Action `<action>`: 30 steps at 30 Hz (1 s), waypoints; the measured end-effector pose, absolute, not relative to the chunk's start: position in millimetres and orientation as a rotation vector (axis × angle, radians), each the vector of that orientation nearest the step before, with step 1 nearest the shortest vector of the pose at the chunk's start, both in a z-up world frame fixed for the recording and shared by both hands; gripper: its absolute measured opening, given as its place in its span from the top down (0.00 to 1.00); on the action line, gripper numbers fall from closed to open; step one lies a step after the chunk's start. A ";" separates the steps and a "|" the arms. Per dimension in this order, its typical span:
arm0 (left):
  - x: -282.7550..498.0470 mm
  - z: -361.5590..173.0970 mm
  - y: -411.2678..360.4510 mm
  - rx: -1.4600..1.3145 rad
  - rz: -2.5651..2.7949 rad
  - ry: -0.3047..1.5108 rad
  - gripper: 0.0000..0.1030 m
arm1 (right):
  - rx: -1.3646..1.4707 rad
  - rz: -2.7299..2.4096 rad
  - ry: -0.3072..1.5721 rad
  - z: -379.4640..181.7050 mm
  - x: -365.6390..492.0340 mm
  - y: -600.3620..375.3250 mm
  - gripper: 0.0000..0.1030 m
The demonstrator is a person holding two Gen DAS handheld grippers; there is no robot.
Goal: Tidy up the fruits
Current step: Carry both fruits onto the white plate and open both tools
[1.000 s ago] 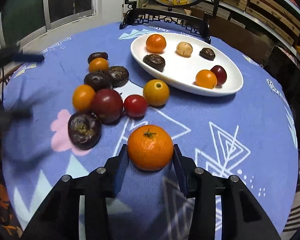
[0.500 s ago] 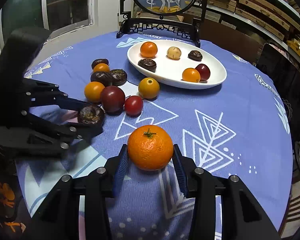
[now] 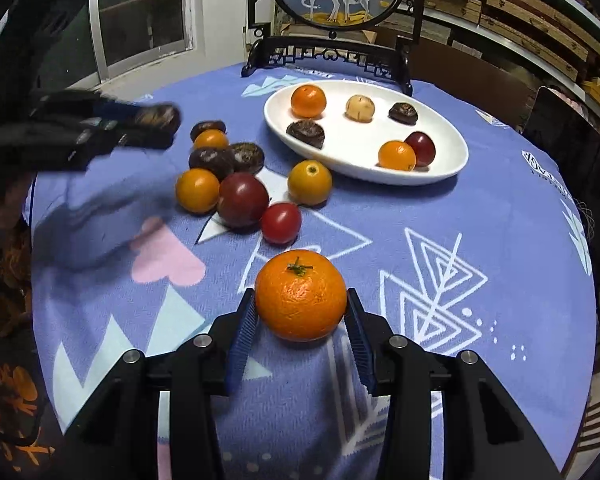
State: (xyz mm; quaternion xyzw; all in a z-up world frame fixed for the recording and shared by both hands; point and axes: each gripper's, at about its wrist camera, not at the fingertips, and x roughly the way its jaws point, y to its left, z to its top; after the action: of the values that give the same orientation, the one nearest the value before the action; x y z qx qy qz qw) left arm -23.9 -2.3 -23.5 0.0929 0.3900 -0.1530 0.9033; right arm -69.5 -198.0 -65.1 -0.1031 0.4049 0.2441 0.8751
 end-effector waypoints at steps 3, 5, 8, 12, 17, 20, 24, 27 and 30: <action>2.5 -12.2 -8.1 0.177 -0.306 0.772 0.56 | -0.189 0.493 0.810 -51.7 -60.9 -202.5 0.57; 19.6 -4.0 -12.2 0.164 -0.286 0.742 0.56 | -0.175 0.479 0.778 -39.8 -52.4 -205.6 0.57; 47.4 7.3 -18.6 0.137 -0.263 0.704 0.56 | -0.126 0.442 0.706 -13.5 -30.9 -212.4 0.57; 79.8 15.4 -32.4 0.151 -0.214 0.657 0.56 | -0.026 0.410 0.595 20.8 5.8 -221.9 0.57; 114.2 12.8 -42.0 0.135 -0.178 0.652 0.56 | 0.101 0.406 0.538 39.5 53.9 -226.5 0.57; 130.7 4.2 -42.9 0.120 -0.139 0.656 0.56 | 0.152 0.414 0.535 38.1 76.7 -224.1 0.57; 140.1 -14.6 -37.6 0.078 -0.140 0.682 0.56 | 0.213 0.427 0.535 22.0 92.5 -219.5 0.57; 143.1 -26.4 -42.9 0.126 -0.140 0.695 0.56 | 0.202 0.436 0.583 3.6 98.7 -213.9 0.57; 145.1 -33.3 -46.4 0.144 -0.148 0.710 0.56 | 0.209 0.423 0.604 -4.7 101.4 -212.5 0.57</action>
State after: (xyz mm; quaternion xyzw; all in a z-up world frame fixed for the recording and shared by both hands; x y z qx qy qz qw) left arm 145.1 -46.4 -33.3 0.0704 0.3469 -0.0723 0.9324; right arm 101.4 -212.5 -4.7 0.1022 0.2948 0.2066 0.9273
